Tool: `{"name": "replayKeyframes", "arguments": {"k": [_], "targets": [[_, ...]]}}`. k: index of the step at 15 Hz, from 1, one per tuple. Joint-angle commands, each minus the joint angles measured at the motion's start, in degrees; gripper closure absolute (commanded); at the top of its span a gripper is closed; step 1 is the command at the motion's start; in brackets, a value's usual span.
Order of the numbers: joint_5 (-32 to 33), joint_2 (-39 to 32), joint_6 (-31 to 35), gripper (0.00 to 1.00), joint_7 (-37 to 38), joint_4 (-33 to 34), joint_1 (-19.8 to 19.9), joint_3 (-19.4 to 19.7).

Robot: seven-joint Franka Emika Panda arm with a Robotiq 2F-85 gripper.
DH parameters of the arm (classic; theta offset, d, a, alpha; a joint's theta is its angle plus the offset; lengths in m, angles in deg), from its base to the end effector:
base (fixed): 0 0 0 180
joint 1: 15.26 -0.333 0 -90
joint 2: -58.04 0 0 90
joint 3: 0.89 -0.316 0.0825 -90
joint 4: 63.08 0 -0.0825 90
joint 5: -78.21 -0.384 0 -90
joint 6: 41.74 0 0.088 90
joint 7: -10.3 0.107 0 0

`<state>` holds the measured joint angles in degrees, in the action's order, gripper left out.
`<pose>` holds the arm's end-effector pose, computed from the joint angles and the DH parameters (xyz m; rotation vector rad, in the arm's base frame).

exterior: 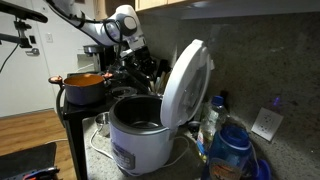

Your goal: Get a wooden spoon from the rack, use it to stir in the cooker, and then put it back on the rack

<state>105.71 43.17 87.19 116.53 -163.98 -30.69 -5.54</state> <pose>0.6199 0.2085 0.4435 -2.4642 1.7728 -0.6889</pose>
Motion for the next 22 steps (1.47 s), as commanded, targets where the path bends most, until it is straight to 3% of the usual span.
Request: {"name": "replayKeyframes", "arguments": {"k": [1,10,22], "targets": [[-2.24,-0.36,1.91,0.95,-1.53,1.00,0.13,-0.26],[1.25,5.96,2.89,0.95,0.77,-3.53,-1.37,-0.60],[2.31,14.79,-3.18,0.95,-1.68,-4.44,-0.79,-4.60]]}}
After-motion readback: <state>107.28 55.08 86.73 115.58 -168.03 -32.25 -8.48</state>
